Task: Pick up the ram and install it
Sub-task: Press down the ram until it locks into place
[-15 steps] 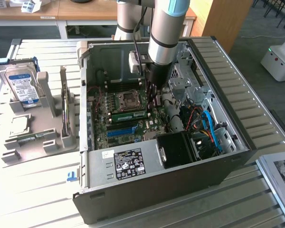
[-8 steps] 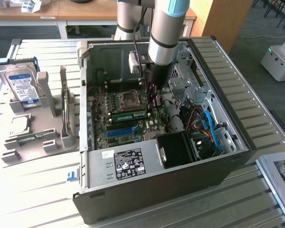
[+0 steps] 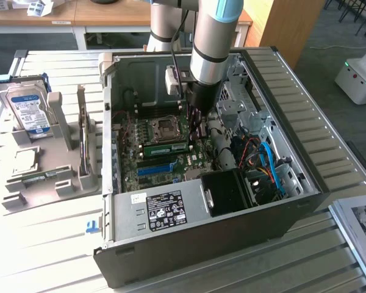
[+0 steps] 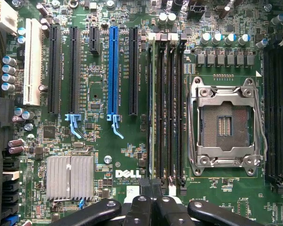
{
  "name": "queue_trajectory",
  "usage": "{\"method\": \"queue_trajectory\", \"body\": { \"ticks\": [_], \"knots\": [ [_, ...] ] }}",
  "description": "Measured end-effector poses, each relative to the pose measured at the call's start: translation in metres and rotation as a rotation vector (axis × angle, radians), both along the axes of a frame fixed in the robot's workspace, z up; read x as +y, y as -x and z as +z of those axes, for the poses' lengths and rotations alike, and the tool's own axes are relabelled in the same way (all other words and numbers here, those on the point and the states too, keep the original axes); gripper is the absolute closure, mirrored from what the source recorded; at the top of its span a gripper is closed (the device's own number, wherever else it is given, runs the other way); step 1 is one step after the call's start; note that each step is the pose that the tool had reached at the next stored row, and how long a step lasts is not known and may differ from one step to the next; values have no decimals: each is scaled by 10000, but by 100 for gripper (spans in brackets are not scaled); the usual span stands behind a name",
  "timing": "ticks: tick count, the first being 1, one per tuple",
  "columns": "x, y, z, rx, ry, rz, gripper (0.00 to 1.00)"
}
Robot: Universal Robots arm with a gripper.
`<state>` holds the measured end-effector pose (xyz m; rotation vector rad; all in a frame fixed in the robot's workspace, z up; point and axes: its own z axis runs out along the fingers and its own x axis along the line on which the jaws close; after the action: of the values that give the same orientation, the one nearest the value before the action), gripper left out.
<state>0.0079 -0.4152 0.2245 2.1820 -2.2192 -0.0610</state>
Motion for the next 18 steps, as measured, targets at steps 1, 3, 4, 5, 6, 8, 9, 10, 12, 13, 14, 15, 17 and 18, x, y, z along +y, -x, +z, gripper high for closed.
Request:
{"method": "queue_trajectory", "body": {
  "ticks": [1, 3, 4, 5, 6, 8, 9, 10, 12, 13, 14, 15, 17, 18],
  "knots": [
    [0, 0, -1, 0, 0, 1, 90],
    [0, 0, -3, 0, -1, 0, 90],
    [0, 0, -3, 1, 0, 0, 90],
    [0, 0, -3, 0, 0, 0, 90],
    [0, 0, -3, 0, -1, 0, 90],
    [0, 0, -5, 0, -1, 0, 90],
    [0, 0, -7, 0, -2, 1, 90],
    [0, 0, -8, 0, 0, 1, 90],
    [0, 0, -10, 0, -1, 1, 90],
    [0, 0, -11, 0, -1, 0, 90],
    [0, 0, -11, 0, -1, 0, 90],
    [0, 0, -11, 0, -1, 0, 90],
    [0, 0, -13, 0, -1, 0, 90],
    [0, 0, -14, 0, -1, 0, 90]
  ]
}}
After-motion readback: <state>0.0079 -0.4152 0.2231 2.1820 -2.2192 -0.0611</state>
